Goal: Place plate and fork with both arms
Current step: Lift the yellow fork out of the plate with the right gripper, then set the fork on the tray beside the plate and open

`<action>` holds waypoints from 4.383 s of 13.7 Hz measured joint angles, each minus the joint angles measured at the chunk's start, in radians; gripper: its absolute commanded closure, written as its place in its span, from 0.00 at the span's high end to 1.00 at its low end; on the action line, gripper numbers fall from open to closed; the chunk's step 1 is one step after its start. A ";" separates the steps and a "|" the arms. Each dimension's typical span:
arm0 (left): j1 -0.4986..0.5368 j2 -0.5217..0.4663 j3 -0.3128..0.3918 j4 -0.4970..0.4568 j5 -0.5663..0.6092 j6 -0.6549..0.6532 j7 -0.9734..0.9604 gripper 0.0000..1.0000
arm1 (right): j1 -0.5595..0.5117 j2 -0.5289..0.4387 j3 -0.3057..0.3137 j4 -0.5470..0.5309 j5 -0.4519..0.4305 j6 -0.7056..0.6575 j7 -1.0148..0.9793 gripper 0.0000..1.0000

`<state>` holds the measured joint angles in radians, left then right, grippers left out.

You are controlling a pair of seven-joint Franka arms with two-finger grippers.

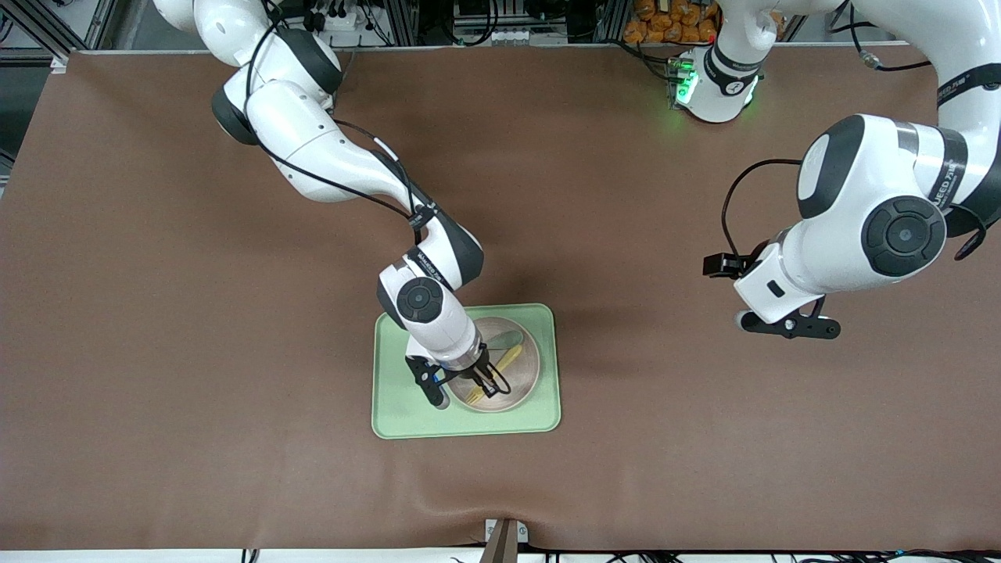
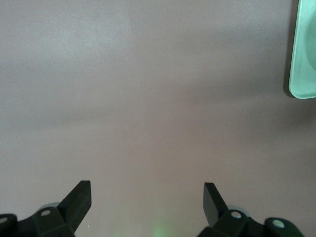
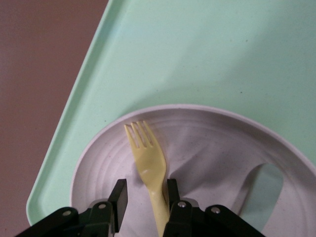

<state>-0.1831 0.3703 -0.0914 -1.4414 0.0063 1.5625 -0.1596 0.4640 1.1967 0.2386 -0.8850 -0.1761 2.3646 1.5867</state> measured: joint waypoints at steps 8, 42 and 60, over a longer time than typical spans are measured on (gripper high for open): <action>0.003 0.000 0.002 0.000 0.000 0.000 0.000 1.00 | 0.017 0.004 -0.017 0.006 0.000 0.016 0.000 0.00; 0.018 -0.003 0.016 0.022 0.002 0.004 -0.002 1.00 | -0.268 -0.119 0.178 -0.003 -0.120 -0.532 -0.869 0.00; 0.114 -0.302 0.018 0.050 0.048 -0.154 0.206 1.00 | -0.350 -0.170 0.188 -0.030 -0.146 -0.455 -0.885 1.00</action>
<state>-0.0695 0.0679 -0.0729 -1.3919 0.0546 1.4087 0.0460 0.1137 1.0270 0.4270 -0.9154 -0.3216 1.9093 0.7020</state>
